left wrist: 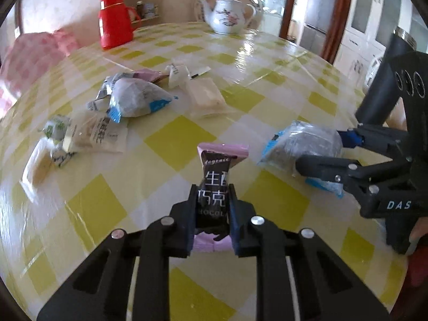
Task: Organize snacks
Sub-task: 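Grasp the pink chocolate bar with the left gripper while the right holds the blue-trimmed bag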
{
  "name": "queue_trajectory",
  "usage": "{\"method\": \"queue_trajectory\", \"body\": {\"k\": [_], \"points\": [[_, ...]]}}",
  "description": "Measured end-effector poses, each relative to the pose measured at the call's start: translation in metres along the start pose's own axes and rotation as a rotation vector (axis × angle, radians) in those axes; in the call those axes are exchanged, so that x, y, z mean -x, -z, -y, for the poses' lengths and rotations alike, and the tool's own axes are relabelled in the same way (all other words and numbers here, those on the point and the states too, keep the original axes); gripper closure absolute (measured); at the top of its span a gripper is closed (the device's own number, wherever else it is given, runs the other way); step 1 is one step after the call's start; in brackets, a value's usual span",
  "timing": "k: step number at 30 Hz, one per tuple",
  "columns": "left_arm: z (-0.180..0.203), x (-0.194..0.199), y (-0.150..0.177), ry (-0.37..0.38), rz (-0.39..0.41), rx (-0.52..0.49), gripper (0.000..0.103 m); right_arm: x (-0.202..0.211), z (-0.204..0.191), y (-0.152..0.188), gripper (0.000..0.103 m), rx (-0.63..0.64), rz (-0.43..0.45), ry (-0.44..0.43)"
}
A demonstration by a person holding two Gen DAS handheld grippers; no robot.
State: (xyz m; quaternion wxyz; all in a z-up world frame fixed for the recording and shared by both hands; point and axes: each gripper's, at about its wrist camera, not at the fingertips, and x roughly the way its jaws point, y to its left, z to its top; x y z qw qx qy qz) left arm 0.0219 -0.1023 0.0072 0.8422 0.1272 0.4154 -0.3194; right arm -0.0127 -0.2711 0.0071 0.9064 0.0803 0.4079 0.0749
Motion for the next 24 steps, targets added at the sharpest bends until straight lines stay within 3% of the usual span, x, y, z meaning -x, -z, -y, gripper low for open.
{"method": "queue_trajectory", "body": {"k": [4,12,19,24], "points": [[-0.001,0.012,0.008,0.005,0.037,0.125,0.083,0.012,0.007,0.002,0.046,-0.031,0.065,-0.043],[-0.001,0.053,0.031,-0.014,0.191,0.28,0.083,0.018,0.013,0.0,0.046,-0.065,0.095,-0.051],[-0.002,0.068,0.05,-0.014,0.213,0.361,0.083,0.03,0.007,0.012,0.046,-0.094,0.12,-0.056],[0.003,0.076,0.064,-0.075,0.184,0.378,0.083,0.038,-0.011,0.026,0.046,-0.088,0.122,-0.095]]}}
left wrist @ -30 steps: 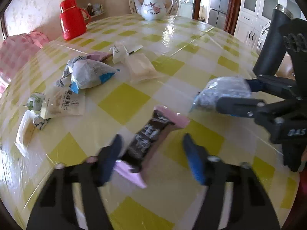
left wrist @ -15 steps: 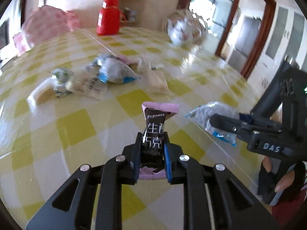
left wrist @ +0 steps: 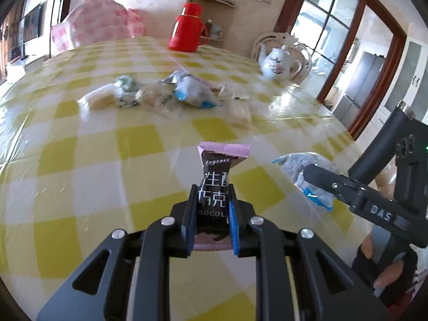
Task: Organize snacks
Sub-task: 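Grasp the pink chocolate bar with the left gripper while the right holds the blue-trimmed bag, then carry the chocolate bar and blue-trimmed bag over to the lavender box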
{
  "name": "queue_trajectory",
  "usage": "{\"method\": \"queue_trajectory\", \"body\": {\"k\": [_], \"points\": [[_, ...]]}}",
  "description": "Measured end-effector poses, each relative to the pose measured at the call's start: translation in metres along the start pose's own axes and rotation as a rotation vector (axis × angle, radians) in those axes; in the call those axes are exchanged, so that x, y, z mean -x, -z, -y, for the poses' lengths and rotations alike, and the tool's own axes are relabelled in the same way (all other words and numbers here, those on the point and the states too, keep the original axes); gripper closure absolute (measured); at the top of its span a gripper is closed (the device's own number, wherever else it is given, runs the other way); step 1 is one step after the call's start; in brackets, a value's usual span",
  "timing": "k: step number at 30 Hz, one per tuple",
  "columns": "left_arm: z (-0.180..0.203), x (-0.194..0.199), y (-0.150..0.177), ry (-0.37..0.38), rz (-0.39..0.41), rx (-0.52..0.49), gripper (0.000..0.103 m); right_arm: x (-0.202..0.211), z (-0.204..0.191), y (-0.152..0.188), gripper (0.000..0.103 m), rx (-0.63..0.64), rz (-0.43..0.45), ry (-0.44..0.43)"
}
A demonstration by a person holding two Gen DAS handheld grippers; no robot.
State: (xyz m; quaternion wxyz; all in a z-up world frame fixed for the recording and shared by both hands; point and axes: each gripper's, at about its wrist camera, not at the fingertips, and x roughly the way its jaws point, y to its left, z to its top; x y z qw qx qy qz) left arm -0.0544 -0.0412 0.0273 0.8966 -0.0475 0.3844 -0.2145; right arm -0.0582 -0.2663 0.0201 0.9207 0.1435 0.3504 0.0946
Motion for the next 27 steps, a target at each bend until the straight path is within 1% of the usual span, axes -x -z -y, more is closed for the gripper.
{"method": "queue_trajectory", "body": {"k": [5,8,16,23,27], "points": [[-0.004,0.013,0.012,-0.059,-0.01,-0.013,0.083,0.001,-0.015,0.008,0.046,0.009,-0.019,-0.033],[-0.007,0.023,0.018,-0.071,-0.005,-0.018,0.083,0.001,-0.029,0.015,0.046,0.022,-0.034,-0.062],[-0.015,0.048,0.032,-0.1,0.016,-0.037,0.083,0.0,-0.068,0.03,0.046,0.087,-0.062,-0.087],[-0.032,0.073,0.045,-0.142,0.03,-0.036,0.083,-0.002,-0.102,0.043,0.046,0.147,-0.089,-0.116],[-0.043,0.089,0.053,-0.172,0.041,-0.036,0.083,-0.003,-0.129,0.051,0.046,0.198,-0.1,-0.14]]}}
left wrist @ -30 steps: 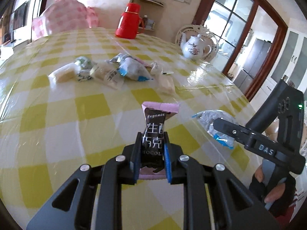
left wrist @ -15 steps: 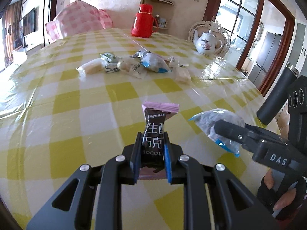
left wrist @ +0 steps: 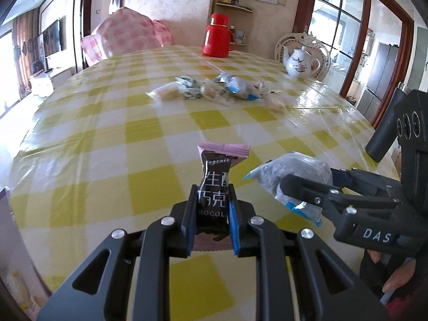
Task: Organize snacks
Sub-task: 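Carry the chocolate bar and blue-trimmed bag over to the lavender box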
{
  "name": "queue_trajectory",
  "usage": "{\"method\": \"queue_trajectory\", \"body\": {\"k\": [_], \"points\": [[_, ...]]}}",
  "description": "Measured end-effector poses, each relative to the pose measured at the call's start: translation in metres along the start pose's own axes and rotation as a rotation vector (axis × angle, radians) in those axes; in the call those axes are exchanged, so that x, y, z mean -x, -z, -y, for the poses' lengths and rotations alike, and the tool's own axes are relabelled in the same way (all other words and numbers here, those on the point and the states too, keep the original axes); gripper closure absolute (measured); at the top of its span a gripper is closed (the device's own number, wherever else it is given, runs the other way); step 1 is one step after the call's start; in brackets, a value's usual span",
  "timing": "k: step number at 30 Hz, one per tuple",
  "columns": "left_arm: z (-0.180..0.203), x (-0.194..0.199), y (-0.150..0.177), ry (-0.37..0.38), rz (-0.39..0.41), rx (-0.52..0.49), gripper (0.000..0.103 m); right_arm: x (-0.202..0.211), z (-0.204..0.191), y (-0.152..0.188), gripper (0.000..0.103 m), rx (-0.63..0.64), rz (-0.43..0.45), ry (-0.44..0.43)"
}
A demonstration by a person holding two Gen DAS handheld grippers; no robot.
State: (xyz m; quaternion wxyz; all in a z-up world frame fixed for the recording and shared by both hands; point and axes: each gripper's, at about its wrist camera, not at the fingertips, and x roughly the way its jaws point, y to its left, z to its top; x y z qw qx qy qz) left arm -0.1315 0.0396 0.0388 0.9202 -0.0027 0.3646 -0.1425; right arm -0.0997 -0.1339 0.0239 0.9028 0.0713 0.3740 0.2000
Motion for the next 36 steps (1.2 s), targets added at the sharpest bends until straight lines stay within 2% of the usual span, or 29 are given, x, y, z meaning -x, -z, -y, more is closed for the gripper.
{"method": "queue_trajectory", "body": {"k": [14,23,31,36], "points": [[-0.061,0.057,0.023,-0.133,0.042,0.047,0.083,-0.016,-0.081,0.007,0.046,0.157,-0.049,-0.083],[-0.114,0.099,0.025,-0.241,0.091,0.115,0.082,-0.023,-0.154,0.01,0.046,0.313,-0.055,-0.149],[-0.179,0.129,0.035,-0.403,0.077,0.177,0.082,-0.019,-0.225,0.016,0.046,0.461,-0.041,-0.214],[-0.212,0.141,0.046,-0.514,0.037,0.203,0.082,-0.028,-0.27,0.03,0.046,0.554,-0.071,-0.27]]}}
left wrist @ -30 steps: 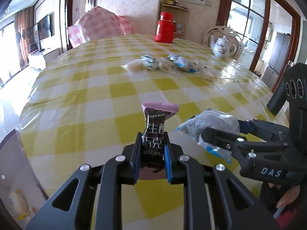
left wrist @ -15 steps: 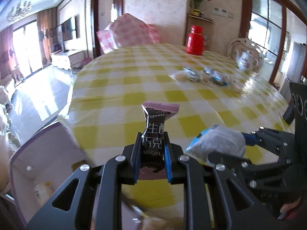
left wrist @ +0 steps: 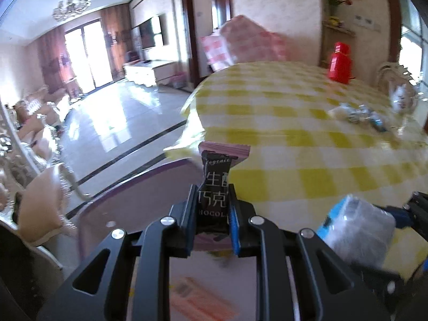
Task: Organize snacks
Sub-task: 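Open both grippers over the box to drop the snacks, return to table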
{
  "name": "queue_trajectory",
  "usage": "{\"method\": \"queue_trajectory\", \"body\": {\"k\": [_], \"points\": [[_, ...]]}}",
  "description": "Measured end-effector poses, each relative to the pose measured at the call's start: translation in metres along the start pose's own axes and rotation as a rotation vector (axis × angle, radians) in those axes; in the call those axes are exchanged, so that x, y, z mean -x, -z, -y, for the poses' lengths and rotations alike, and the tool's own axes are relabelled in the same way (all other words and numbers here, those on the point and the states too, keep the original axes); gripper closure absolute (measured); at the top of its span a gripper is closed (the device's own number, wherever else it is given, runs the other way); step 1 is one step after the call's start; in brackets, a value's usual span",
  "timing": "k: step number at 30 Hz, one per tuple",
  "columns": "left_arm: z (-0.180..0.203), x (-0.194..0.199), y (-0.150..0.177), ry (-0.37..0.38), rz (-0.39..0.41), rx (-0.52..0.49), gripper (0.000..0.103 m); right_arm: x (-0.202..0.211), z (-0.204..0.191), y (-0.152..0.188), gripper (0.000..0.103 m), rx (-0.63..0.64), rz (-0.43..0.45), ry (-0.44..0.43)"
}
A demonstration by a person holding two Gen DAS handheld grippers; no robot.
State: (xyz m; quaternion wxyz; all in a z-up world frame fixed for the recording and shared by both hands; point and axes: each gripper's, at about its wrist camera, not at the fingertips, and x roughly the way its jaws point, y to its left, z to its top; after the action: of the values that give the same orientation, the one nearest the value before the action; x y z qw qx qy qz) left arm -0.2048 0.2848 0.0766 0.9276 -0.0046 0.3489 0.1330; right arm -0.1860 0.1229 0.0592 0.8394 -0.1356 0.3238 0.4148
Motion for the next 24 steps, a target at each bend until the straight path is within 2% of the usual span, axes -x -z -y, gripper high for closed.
{"method": "queue_trajectory", "body": {"k": [2,3,4,5,6,7,8,10,13,16,19,22,23,24], "points": [[-0.015,-0.003,0.002,-0.044,-0.019,0.012,0.081,-0.012,-0.015,-0.004,0.046,0.035,-0.013,-0.032],[-0.023,-0.006,0.001,-0.057,-0.025,0.022,0.078,-0.02,-0.023,-0.008,0.043,0.048,-0.013,-0.073],[-0.033,-0.009,0.002,-0.098,-0.041,0.049,0.068,-0.024,-0.029,-0.01,0.039,0.052,-0.008,-0.103],[-0.04,-0.01,0.002,-0.14,-0.045,0.071,0.035,-0.032,-0.036,-0.014,0.037,0.055,0.006,-0.142],[-0.047,-0.01,0.002,-0.207,-0.034,0.097,0.012,-0.035,-0.038,-0.016,0.032,0.059,0.02,-0.149],[-0.053,-0.006,0.003,-0.281,-0.004,0.12,0.009,-0.037,-0.039,-0.019,0.029,0.056,0.033,-0.138],[-0.054,-0.004,0.002,-0.305,0.011,0.127,0.007,-0.038,-0.036,-0.022,0.028,0.037,0.045,-0.126],[-0.055,-0.002,0.002,-0.313,0.019,0.131,0.003,-0.032,-0.022,-0.022,0.027,-0.018,0.056,-0.141],[-0.048,-0.003,0.003,-0.297,0.032,0.125,0.003,-0.017,0.005,-0.018,0.027,-0.076,0.081,-0.094],[-0.028,-0.004,0.003,-0.266,0.041,0.089,0.003,0.002,0.041,-0.006,0.026,-0.157,0.082,-0.064],[0.003,-0.002,-0.001,-0.164,0.048,0.049,0.003,0.024,0.081,0.013,0.026,-0.227,0.09,0.001],[0.033,0.005,-0.002,0.001,0.035,0.063,0.002,0.043,0.109,0.033,0.022,-0.267,0.093,0.055],[0.051,0.006,-0.004,0.125,0.009,0.07,0.002,0.05,0.121,0.044,0.022,-0.29,0.087,0.08],[0.064,0.005,-0.006,0.208,-0.012,0.071,0.002,0.054,0.132,0.051,0.021,-0.307,0.082,0.102]]}}
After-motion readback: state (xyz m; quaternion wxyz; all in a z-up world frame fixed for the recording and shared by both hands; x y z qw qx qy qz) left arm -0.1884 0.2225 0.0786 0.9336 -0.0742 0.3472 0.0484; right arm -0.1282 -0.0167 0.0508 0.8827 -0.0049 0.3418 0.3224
